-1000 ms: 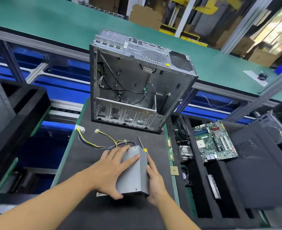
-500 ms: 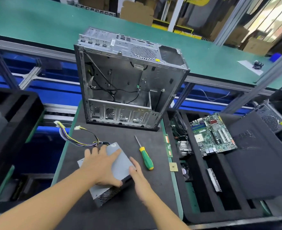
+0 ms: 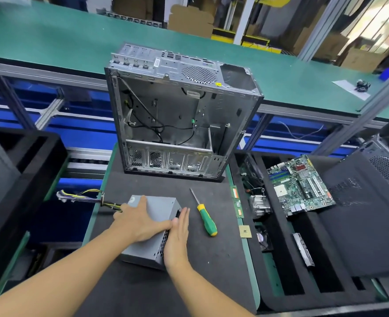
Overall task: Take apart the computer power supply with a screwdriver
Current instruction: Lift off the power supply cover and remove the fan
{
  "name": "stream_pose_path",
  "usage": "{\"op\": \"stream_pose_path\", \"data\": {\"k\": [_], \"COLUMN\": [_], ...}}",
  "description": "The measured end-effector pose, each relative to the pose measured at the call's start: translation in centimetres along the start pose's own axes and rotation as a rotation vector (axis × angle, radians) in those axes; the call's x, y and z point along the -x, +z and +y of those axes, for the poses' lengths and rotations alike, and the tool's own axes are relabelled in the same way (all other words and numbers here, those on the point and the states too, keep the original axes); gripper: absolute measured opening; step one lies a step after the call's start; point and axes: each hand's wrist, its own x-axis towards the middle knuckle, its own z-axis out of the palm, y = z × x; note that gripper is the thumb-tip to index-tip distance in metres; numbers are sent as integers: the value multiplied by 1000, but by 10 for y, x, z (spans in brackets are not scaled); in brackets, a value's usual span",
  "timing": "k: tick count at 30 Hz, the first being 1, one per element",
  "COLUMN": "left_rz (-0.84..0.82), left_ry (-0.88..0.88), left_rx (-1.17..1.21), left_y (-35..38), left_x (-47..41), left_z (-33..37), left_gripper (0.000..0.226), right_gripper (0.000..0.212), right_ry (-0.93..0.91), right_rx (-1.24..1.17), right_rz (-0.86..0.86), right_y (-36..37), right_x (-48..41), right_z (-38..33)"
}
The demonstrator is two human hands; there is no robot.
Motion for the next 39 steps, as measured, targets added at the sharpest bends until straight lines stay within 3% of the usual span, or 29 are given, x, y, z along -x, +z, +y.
{"op": "stream_pose_path", "data": {"k": [11,18,22,27,35,39], "left_rz": [68,41,18,33,189,170], "left_ry": [-75,-93,-115,-99,-10,-13], "left_rx": [79,127,163,167,-66,-38], "left_y": [6,0,-3,-1,-22,-66], "left_x": [0,-10,-7,0,30,35], "left_z": [4,-9,-7,-2,12,3], "left_gripper": [136,135,138,138,130,122], "right_gripper": [47,51,61,71,74,55], "right_ry": [-61,-49,13,51,130,95], "right_rx": [76,264,-19,-17,-91,168], "right_rz": [27,-42,-136,-110,-21,17], "right_y": [-6,-19,-25,-23,-18,-28], "right_x": [-8,-15,-23,-21,-8,-9], "right_z": [13,18,-7,-12,15,17]}}
